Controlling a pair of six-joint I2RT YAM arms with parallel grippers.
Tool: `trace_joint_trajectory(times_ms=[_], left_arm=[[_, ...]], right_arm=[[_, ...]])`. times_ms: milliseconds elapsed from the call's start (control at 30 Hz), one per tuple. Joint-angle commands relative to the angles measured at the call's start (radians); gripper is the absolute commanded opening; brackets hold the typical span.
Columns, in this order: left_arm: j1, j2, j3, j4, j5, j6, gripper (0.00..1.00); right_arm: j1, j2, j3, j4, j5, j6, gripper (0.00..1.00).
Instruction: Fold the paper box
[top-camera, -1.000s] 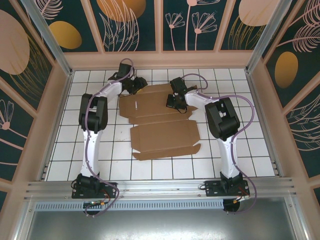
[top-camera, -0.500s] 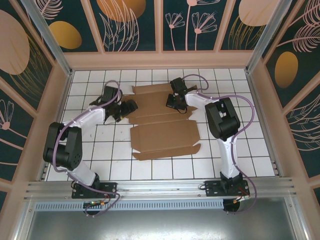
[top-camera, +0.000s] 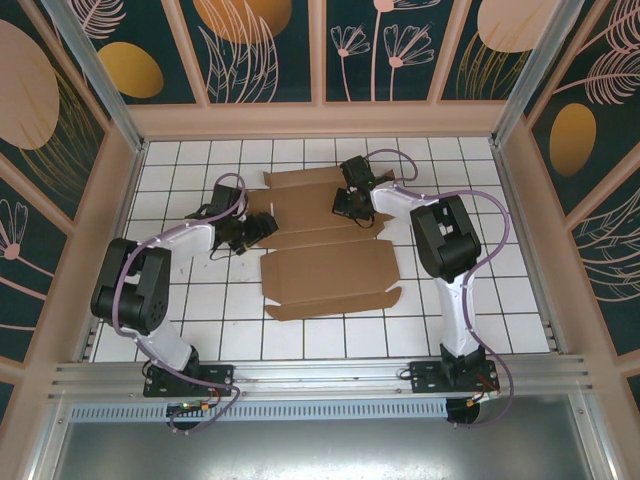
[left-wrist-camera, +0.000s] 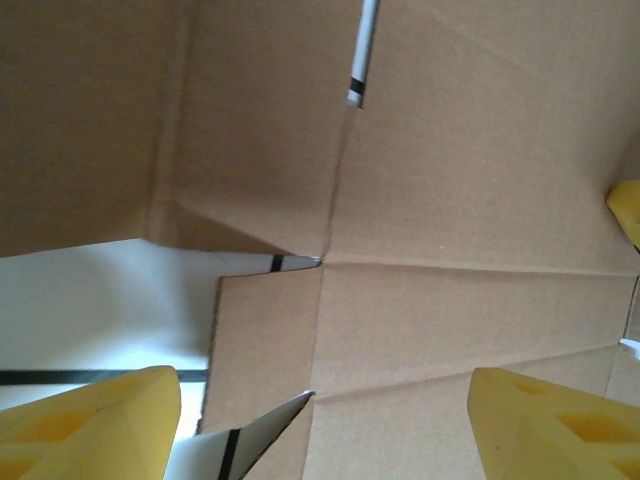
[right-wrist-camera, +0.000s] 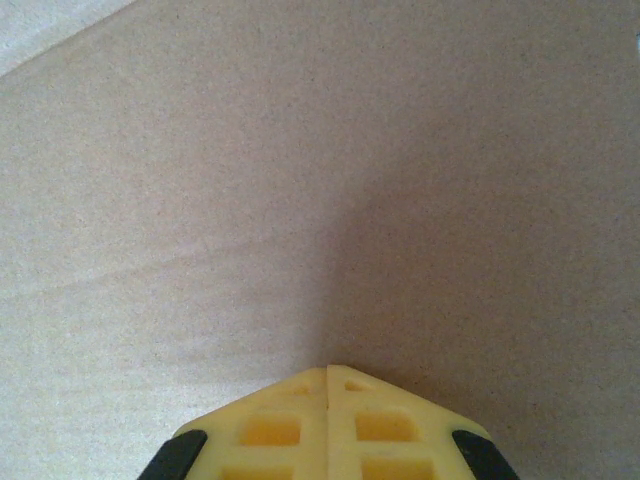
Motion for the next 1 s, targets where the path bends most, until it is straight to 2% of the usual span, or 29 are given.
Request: trace_joint_trajectory(times_ms=[0,200,400,800,967], left_arm=[[-0.011,0.050,0.036,0.032,0.033,0.013,0.74],[-0.024,0.036,0.036,0.044,0.049,0.003,0.73],[-0.088,0.037,0.099,0.049,0.074,-0.003,0.72],[-0.131,0.174,0.063,0.150,0.099,-0.088,0.70],[-0.129,0.109,0.118,0.067,0.055,-0.041,0.71]], right_arm=[[0.011,0.025,-0.053,-0.057,-0.007,0.007,0.00],[0.012,0.021,-0.062,-0.044,-0.021,0.006,0.00],[0.018,0.033,-0.051,-0.044,-0.027,0.009,0.00],[0.022,0.030,-0.042,-0.057,-0.012,0.008,0.00],[0.021,0.010,-0.041,-0.070,-0.006,-0.003,0.00]])
